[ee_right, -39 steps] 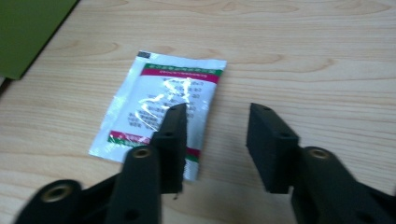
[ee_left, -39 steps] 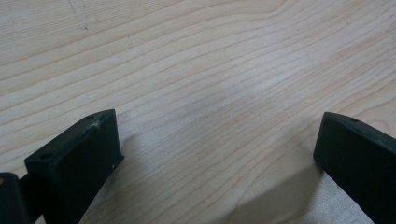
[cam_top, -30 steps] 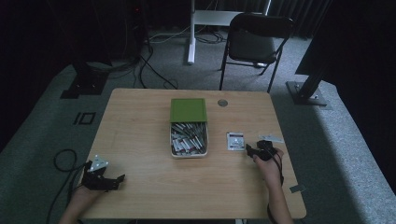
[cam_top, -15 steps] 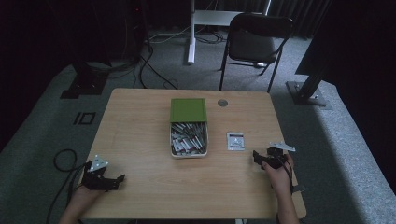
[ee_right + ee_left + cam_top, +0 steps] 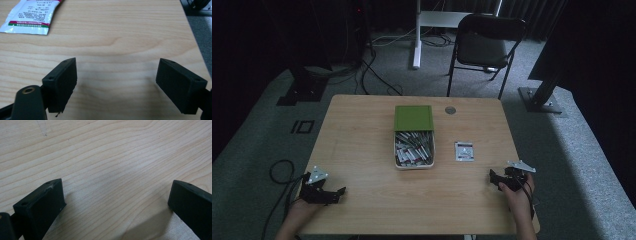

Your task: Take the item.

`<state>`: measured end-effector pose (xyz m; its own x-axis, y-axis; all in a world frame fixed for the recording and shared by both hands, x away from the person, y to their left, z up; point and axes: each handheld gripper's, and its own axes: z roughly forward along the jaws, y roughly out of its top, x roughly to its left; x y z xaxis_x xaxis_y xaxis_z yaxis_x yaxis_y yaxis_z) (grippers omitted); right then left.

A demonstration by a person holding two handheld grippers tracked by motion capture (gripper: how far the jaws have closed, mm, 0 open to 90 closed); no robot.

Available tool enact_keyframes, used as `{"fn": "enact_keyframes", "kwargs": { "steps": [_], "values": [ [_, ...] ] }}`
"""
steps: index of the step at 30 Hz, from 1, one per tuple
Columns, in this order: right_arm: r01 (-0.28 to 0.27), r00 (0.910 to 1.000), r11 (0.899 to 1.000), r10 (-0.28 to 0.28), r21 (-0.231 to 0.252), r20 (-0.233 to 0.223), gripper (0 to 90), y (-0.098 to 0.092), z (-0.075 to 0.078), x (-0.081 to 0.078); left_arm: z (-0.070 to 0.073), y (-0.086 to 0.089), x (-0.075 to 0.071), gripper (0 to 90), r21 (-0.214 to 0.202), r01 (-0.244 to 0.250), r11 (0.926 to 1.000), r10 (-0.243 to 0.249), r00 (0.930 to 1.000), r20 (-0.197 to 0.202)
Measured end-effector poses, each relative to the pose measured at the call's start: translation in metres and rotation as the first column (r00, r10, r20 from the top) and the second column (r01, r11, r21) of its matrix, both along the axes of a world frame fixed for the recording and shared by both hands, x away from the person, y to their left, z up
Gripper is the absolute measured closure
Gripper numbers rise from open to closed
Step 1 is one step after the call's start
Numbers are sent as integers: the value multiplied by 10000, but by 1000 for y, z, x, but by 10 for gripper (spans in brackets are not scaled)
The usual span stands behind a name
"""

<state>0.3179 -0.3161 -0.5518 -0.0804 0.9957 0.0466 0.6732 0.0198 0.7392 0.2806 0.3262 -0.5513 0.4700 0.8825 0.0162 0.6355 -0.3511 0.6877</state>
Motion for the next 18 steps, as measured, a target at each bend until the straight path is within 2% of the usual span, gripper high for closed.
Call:
{"fn": "enact_keyframes", "kwargs": {
  "steps": [5,13,16,18],
  "values": [
    [255,9997,9997,-255,-2,23,172,-5,-1,-9,0,0,0,14,2,1,10000,-1,10000,2],
    [219,9998,9998,-219,39,-39,162,-9,-5,-21,0,0,0,14,-9,-3,10000,3,10000,15],
    [135,9998,9994,-138,-305,-121,144,-8,-5,-25,0,0,0,14,-7,-2,10000,2,10000,14],
    [145,9998,9994,-149,-306,-148,140,-8,-6,-28,0,0,0,14,-7,1,10000,-1,10000,16]
  ]
}}
